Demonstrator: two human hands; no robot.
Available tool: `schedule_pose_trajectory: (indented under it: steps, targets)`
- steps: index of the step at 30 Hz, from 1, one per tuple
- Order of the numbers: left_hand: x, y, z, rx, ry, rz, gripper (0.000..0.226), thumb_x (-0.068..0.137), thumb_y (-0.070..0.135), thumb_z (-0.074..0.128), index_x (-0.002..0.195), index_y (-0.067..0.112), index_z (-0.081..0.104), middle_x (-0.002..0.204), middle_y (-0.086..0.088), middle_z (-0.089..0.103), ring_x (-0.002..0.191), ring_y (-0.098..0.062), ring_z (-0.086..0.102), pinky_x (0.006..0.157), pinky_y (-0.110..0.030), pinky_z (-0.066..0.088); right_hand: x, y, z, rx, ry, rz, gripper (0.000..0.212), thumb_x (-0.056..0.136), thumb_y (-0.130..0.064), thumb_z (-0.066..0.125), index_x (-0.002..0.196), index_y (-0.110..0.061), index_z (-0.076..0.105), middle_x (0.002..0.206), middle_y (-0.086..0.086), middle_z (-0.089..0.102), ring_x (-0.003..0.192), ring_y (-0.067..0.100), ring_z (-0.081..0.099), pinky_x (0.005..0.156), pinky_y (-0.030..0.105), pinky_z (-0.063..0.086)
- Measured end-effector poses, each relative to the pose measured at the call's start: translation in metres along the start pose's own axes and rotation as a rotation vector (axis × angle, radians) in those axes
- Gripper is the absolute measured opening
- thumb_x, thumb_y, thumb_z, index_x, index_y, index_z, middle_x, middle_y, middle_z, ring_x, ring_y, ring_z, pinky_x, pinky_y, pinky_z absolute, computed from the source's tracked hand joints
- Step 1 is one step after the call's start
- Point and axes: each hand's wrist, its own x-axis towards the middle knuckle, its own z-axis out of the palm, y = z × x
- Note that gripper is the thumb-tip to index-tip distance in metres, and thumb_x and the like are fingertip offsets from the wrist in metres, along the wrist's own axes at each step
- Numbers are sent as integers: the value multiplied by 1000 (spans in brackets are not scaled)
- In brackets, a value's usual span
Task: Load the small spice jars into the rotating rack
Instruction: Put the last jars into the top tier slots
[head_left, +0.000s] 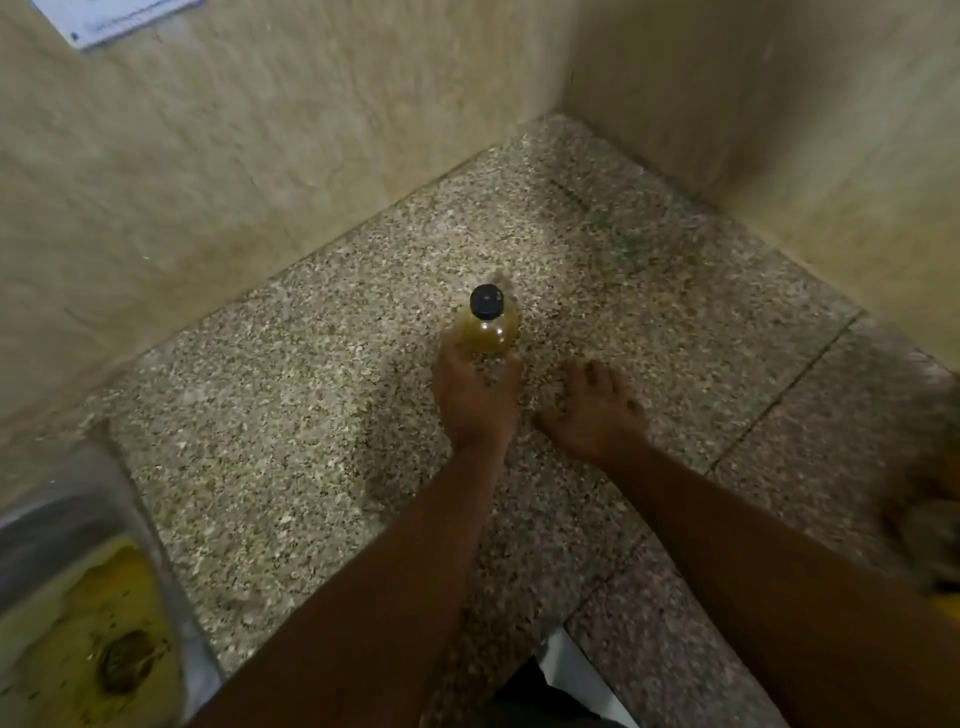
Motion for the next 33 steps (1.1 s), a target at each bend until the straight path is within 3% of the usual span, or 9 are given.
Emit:
schedule_pose_trajectory:
  steps: [5, 10, 13, 15, 17, 22, 26, 33]
  targets:
    - [27, 12, 4, 47, 45, 159, 76, 80, 46, 74, 144, 18, 44, 139, -4, 51, 128, -21, 46, 98, -30, 38, 15, -6, 3, -93, -102, 10, 107, 77, -83, 49, 159, -38, -4, 168, 9, -15, 153, 39, -11, 118, 67, 5]
    - [43, 21, 9, 63, 25, 160, 63, 84, 44, 73, 138, 18, 54, 133, -5, 57, 123, -21, 48, 92, -26, 34, 21, -5, 3, -93, -118, 1, 111, 75, -85, 52, 159, -39, -6, 168, 9, -17, 153, 41, -13, 117, 69, 5]
    - [48, 30, 7, 45, 31, 189, 63, 82, 44, 75, 136, 16, 57, 130, -5, 62, 122, -23, 51, 96, -32, 40, 19, -3, 2, -81, -86, -14, 108, 77, -83, 53, 159, -40, -2, 169, 7, -14, 153, 40, -11, 118, 68, 6]
    - [52, 35, 7, 20, 13, 185, 65, 79, 45, 74, 134, 17, 58, 128, -3, 65, 122, -25, 55, 101, -41, 46, 17, 2, 1, -86, -66, -35, 103, 79, -81, 52, 159, -40, 2, 170, 6, -10, 154, 38, -7, 118, 65, 8]
    - [56, 36, 6, 8, -17, 163, 61, 74, 49, 72, 129, 24, 62, 119, 2, 70, 115, -24, 61, 94, -46, 53, 11, 8, 1, -74, -34, -67, 96, 82, -76, 53, 159, -39, 8, 170, 6, -3, 155, 36, -3, 119, 63, 12]
    - [38, 50, 2, 38, -55, 154, 57, 74, 42, 80, 126, 23, 66, 115, -2, 68, 112, -24, 59, 94, -39, 51, -9, 13, -4, 128, 72, -67, 87, 87, -60, 60, 158, -29, 20, 167, 8, 20, 152, 30, 20, 118, 54, 27]
    - [1, 62, 8, 71, -130, 265, 54, 75, 37, 81, 124, 19, 67, 117, -4, 70, 115, -27, 57, 97, -37, 48, -34, 31, -16, 368, 211, -34, 86, 84, -50, 64, 157, -22, 26, 159, 9, 38, 143, 30, 39, 113, 45, 39]
    - [-81, 102, 32, 55, -357, 452, 49, 78, 33, 82, 122, 20, 66, 121, -1, 67, 120, -23, 52, 99, -32, 45, -105, 89, -40, 666, 398, 119, 74, 91, -37, 66, 155, -24, 30, 156, 8, 43, 140, 27, 44, 109, 38, 39]
